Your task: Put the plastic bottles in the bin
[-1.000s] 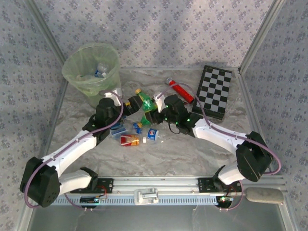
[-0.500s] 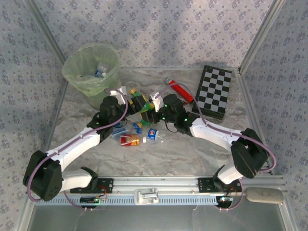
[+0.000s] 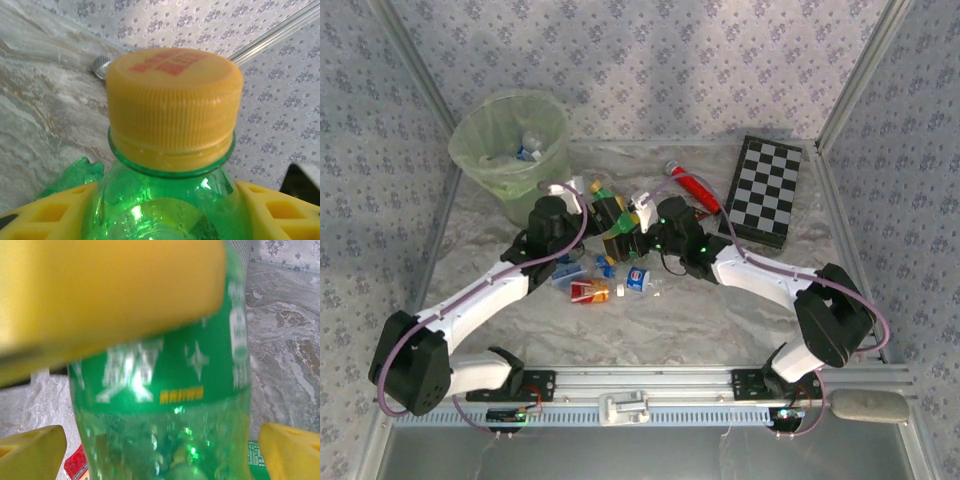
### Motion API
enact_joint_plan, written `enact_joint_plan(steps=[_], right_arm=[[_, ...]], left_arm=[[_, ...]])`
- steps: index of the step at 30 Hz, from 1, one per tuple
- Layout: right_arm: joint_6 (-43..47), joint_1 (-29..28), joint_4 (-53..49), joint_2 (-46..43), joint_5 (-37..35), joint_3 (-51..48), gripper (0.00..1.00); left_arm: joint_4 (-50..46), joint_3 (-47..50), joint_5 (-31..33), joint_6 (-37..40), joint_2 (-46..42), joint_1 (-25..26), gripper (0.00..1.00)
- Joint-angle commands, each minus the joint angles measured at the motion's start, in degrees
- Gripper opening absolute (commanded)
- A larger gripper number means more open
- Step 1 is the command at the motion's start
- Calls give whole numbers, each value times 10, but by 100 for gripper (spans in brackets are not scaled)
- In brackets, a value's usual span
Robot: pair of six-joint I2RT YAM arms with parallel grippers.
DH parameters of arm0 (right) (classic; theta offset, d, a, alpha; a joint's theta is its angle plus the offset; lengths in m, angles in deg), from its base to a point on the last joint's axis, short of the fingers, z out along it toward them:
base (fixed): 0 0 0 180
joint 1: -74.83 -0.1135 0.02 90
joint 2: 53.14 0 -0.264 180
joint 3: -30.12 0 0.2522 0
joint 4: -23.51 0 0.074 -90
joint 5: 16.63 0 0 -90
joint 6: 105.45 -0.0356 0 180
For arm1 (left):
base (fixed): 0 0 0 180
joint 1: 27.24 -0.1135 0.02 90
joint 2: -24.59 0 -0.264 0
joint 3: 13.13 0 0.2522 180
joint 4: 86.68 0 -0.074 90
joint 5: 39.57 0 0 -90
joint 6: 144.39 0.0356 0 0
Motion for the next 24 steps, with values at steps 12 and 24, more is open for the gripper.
enact_joint_plan(steps=[12,24], right_arm=[[-36,46,11,-109,-71,-79,100],[-100,145,-5,-147,-60,-117,100]], left_arm=[[-266,-321,-9,257,45,-120,46],[-409,-512,13,347,143,-267,48]])
